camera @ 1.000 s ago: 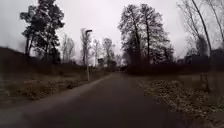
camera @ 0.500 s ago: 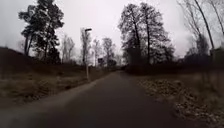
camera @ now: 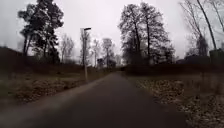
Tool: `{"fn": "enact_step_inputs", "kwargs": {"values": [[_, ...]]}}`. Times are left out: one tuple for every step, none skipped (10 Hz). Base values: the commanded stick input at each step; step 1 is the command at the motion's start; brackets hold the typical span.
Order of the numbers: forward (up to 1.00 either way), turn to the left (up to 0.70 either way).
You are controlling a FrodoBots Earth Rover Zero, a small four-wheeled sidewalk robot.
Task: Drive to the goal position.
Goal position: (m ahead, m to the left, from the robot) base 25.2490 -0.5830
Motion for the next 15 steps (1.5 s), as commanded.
{"fn": "enact_step_inputs", "kwargs": {"values": [[0.45, 0.27], [0.45, 0.17], [0.45, 0.00], [0.45, 0.00], [0.45, 0.00], [0.45, 0.00], [0.45, 0.00], [0.45, 0.00], [0.45, 0.00], [0.45, 0.00], [0.45, 0.00], [0.45, 0.00], [0.45, 0.00], [0.45, 0.00], [0.45, 0.00]]}}
